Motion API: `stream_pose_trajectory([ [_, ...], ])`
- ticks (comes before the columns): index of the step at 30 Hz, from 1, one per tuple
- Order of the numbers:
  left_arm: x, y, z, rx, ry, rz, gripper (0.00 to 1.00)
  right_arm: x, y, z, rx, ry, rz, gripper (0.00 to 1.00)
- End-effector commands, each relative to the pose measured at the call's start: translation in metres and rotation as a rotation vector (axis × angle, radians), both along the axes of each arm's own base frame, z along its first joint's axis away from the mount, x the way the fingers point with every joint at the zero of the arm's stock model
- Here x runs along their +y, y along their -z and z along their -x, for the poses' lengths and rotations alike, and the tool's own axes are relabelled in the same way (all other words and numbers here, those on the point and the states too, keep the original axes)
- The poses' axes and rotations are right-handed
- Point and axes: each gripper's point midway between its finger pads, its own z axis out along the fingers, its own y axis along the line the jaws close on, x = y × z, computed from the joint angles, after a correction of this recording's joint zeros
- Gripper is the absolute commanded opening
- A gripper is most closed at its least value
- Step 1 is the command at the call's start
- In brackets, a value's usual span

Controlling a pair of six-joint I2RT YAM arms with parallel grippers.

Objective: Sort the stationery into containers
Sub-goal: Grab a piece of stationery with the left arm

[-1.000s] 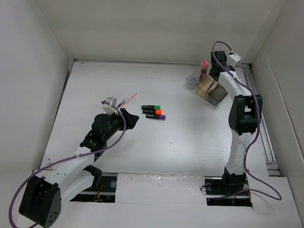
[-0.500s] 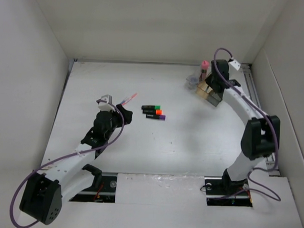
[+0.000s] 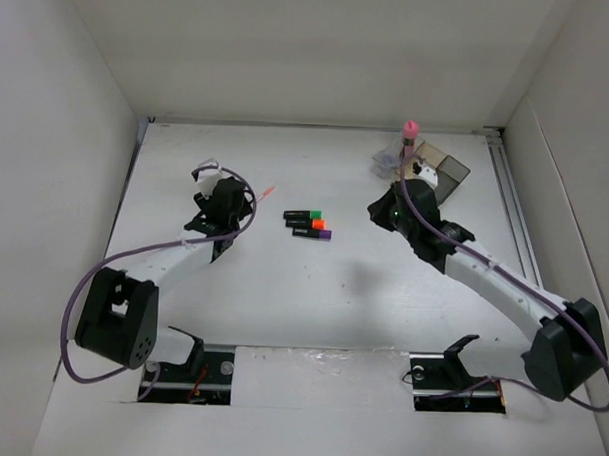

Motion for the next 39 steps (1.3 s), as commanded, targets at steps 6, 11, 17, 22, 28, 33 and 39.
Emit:
stream_pose_trajectory([
  [6,0.029,0.015,-0.014,0.101,-0.16,-0.142,0.46,0.01,-0.028,0.025,-0.098,-0.093,-0.071,0.22],
  [11,0.028,0.023,-0.025,0.147,-0.123,-0.186,0.41,0.021,-0.035,0.033,-0.107,-0.144,-0.096,0.3],
  [17,0.02,0.038,-0.03,0.212,-0.026,-0.218,0.41,0.021,-0.034,0.035,-0.11,-0.142,-0.092,0.31],
  [22,0.007,0.05,-0.041,0.337,0.127,-0.244,0.44,0.018,-0.042,0.04,-0.132,-0.142,-0.106,0.34],
  [28,0.0,0.059,-0.044,0.461,0.232,-0.278,0.44,0.014,-0.05,0.043,-0.153,-0.141,-0.122,0.36],
  [33,0.015,0.059,-0.045,0.518,0.292,-0.312,0.44,0.01,-0.048,0.042,-0.145,-0.132,-0.116,0.36],
  [39,0.024,0.066,-0.039,0.583,0.359,-0.332,0.44,0.009,-0.048,0.041,-0.144,-0.131,-0.119,0.36],
])
